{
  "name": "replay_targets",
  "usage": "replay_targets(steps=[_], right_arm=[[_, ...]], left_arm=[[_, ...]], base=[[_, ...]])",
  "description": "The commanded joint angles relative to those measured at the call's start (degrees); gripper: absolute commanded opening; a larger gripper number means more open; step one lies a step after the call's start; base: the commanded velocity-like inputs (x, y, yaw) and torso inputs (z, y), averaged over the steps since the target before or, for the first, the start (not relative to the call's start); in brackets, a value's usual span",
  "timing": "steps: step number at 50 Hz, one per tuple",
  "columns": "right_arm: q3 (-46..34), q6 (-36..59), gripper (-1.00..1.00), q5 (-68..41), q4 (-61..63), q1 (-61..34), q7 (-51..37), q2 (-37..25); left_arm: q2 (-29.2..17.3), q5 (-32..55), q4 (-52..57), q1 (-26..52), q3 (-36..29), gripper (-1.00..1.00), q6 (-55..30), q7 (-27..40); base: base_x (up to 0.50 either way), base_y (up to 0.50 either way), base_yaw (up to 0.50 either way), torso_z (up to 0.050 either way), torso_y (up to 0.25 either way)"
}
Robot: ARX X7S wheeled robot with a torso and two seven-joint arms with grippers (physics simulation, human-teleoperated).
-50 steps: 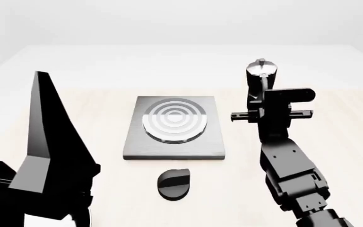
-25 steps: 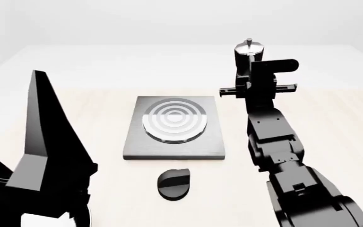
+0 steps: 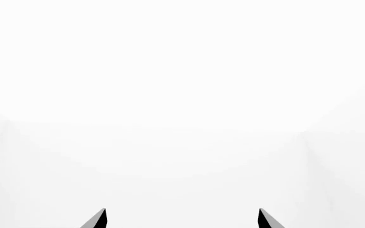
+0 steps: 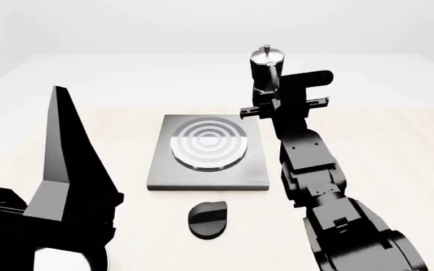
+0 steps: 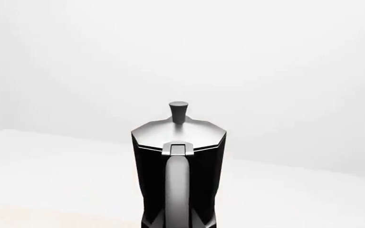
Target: Turn on the stove and put the moka pot on it.
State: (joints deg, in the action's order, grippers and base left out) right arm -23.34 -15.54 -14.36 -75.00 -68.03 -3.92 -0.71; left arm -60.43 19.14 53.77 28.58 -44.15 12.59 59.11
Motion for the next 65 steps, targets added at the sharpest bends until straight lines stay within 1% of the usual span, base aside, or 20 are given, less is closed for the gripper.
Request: replay_targets(steps=[1, 5, 7, 12, 20, 28, 34, 40, 51, 65], right_arm=[[-12.74, -4.14, -1.00, -14.81, 0.03, -0.20, 1.39, 0.69], [-17.32, -5.26, -1.00, -19.49, 0.03, 0.44, 1.29, 0.69], [-21.01, -6.09, -1.00, -23.35, 0.05, 0.63, 1.41, 0.70], [-33.05, -8.52, -1.00, -35.68, 0.11, 0.50, 1.82, 0.70], [-48.42, -12.40, -1.00, -50.92, 1.12, 1.23, 1.82, 0.70], [-58.06, -13.28, -1.00, -59.99, 2.79, 0.02, 1.61, 0.70], [-61.85, -13.99, -1.00, -63.32, 3.97, -0.14, 1.78, 0.70], [-63.73, -14.48, -1.00, -64.52, 5.36, -0.17, 1.72, 0.70], [-64.74, -15.60, -1.00, -64.39, 7.03, 0.75, 1.41, 0.70], [-64.72, -15.14, -1.00, -63.98, 7.93, -0.25, 1.10, 0.70]], left_arm=[[-0.38, 0.41, 0.05, -0.20, 0.25, 1.00, 0.16, 0.13], [-0.50, 0.54, 0.28, -0.18, 0.32, 1.00, -0.14, 0.23], [-0.54, 0.70, 0.28, -0.18, 0.44, 1.00, -0.17, 0.39], [-0.36, 0.97, 0.28, 0.01, 0.45, 1.00, -0.42, 0.31], [-0.60, 1.37, 0.66, 0.11, 0.71, 1.00, -0.64, 0.51], [-0.81, 1.55, 0.59, -0.13, 0.92, 1.00, -0.04, 0.59], [-0.85, 1.36, 0.59, -0.34, 0.91, 1.00, 0.07, 0.63], [-0.60, 1.49, 0.49, -0.31, 0.84, 1.00, 0.04, 0.54], [-0.52, 1.96, 0.88, 0.06, 0.88, 1.00, -0.76, 0.52], [-0.99, 1.89, 1.09, -0.07, 0.72, 1.00, -1.52, 0.38]], base=[[0.00, 0.00, 0.00, 0.000, 0.010], [0.00, 0.00, 0.00, 0.000, 0.000], [0.00, 0.00, 0.00, 0.000, 0.000], [0.00, 0.00, 0.00, 0.000, 0.002], [0.00, 0.00, 0.00, 0.000, 0.001], [0.00, 0.00, 0.00, 0.002, 0.001], [0.00, 0.00, 0.00, 0.000, 0.002], [0.00, 0.00, 0.00, 0.000, 0.000], [0.00, 0.00, 0.00, 0.000, 0.002], [0.00, 0.00, 0.00, 0.000, 0.001]])
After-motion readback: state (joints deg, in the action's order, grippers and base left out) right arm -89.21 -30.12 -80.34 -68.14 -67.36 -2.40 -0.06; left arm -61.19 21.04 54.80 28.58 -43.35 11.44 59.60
